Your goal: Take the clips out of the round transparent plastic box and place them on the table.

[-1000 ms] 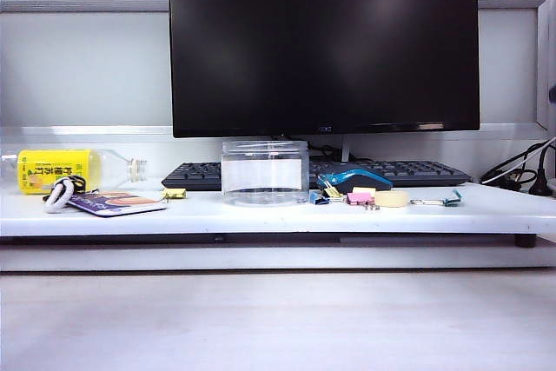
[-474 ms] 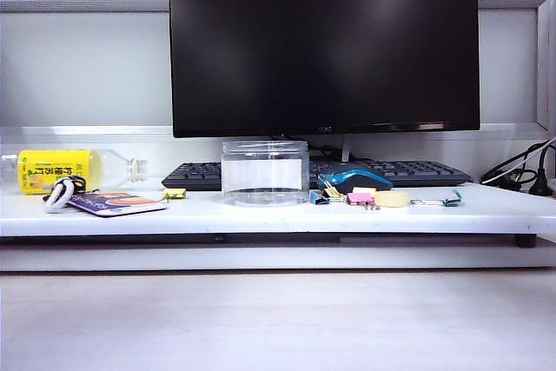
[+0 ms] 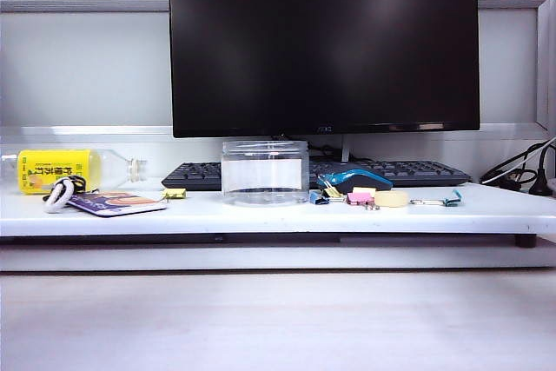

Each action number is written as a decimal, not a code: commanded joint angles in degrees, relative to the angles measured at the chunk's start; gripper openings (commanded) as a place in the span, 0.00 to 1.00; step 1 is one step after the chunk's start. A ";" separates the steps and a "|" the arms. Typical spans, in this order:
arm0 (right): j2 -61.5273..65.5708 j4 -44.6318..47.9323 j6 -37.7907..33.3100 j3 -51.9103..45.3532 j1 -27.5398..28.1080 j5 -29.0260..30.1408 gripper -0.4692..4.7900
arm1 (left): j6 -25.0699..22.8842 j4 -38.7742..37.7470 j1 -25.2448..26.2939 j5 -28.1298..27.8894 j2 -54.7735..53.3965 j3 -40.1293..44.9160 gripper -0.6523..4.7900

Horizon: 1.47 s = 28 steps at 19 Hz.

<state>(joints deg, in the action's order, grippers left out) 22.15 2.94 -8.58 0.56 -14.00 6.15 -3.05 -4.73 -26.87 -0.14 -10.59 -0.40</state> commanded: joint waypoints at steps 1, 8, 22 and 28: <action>0.00 -4.35 -0.11 0.11 0.09 -0.09 0.09 | 0.09 0.55 -0.02 0.15 -0.07 0.15 0.15; 0.00 -4.83 -0.66 0.09 0.09 -0.02 0.09 | 0.11 0.57 -0.02 0.17 -0.07 0.15 0.16; -2.43 -4.76 -0.63 0.15 0.11 0.00 0.09 | 0.09 0.55 1.84 0.39 -0.07 0.13 0.16; -12.09 -4.81 -0.61 0.15 6.67 -0.04 0.09 | 0.09 0.52 19.12 0.17 1.03 0.13 0.16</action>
<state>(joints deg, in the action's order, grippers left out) 10.92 -2.52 -9.13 0.56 -8.19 6.13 -2.98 -4.89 -8.58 -0.10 -10.22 -0.40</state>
